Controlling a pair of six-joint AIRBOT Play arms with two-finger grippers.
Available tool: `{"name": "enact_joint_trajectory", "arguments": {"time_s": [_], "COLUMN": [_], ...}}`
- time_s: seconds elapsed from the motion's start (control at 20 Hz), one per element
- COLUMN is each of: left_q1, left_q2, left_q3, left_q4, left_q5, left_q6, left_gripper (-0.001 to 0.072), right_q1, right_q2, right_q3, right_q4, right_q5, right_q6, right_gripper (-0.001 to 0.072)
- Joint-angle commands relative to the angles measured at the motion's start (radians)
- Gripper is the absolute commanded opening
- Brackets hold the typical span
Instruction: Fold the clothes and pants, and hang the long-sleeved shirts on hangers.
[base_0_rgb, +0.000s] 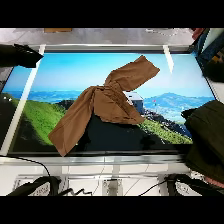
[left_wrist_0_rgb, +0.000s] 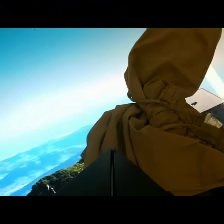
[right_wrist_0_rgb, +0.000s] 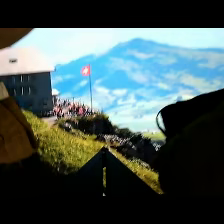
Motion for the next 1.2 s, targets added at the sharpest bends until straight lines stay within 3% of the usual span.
{"name": "enact_joint_trajectory", "arguments": {"time_s": [0.0, 0.2, 0.4, 0.45, 0.5, 0.55, 0.6, 0.65, 0.7, 0.75, 0.8, 0.85, 1.05, 1.15], "left_q1": [0.000, 0.000, 0.000, 0.000, 0.000, 0.000, 0.000, 0.000, 0.000, 0.000, 0.000, 0.000, 0.000, 0.000], "left_q2": [0.000, -0.001, -0.011, -0.018, -0.024, -0.031, -0.037, -0.041, -0.045, -0.050, -0.055, -0.057, -0.064, -0.068], "left_q3": [0.000, 0.000, 0.000, 0.000, 0.000, 0.000, 0.000, 0.000, 0.000, 0.000, 0.000, 0.000, 0.000, 0.000], "left_q4": [-0.006, -0.005, -0.006, -0.006, -0.006, -0.006, -0.006, -0.006, -0.006, -0.006, -0.006, -0.006, -0.006, -0.006], "left_q5": [-0.013, -0.023, -0.023, -0.023, -0.022, -0.020, -0.021, -0.020, -0.020, -0.019, -0.020, -0.020, -0.019, -0.019], "left_q6": [-0.004, -0.004, -0.004, -0.004, -0.004, -0.004, -0.004, -0.004, -0.004, -0.004, -0.004, -0.004, -0.004, -0.004], "left_gripper": [0.0015, 0.0014, 0.0015, 0.0015, 0.0027, 0.0027, 0.0065, 0.0266, 0.0544, 0.0659, 0.0657, 0.0657, 0.0657, 0.0657], "right_q1": [0.011, 0.092, 0.155, 0.170, 0.185, 0.200, 0.214, 0.223, 0.223, 0.221, 0.221, 0.221, 0.221, 0.221], "right_q2": [0.003, 0.055, 0.122, 0.116, 0.107, 0.096, 0.076, 0.055, 0.032, 0.007, -0.016, -0.039, -0.115, -0.137], "right_q3": [-0.307, -0.658, -0.928, -0.970, -0.999, -1.018, -1.022, -1.022, -1.022, -1.022, -1.022, -1.022, -1.022, -1.022], "right_q4": [0.239, 0.297, 0.468, 0.500, 0.521, 0.535, 0.545, 0.570, 0.626, 0.668, 0.678, 0.675, 0.673, 0.670], "right_q5": [-0.043, -0.162, -0.442, -0.523, -0.595, -0.671, -0.734, -0.791, -0.843, -0.892, -0.921, -0.933, -0.937, -0.951], "right_q6": [-0.106, -0.155, -0.132, -0.090, -0.059, -0.042, -0.017, 0.016, 0.032, 0.060, 0.113, 0.175, 0.240, 0.240], "right_gripper": [0.0029, 0.0029, 0.0045, 0.0152, 0.0325, 0.0427, 0.0427, 0.0427, 0.0429, 0.0498, 0.0579, 0.0599, 0.0593, 0.0536]}}
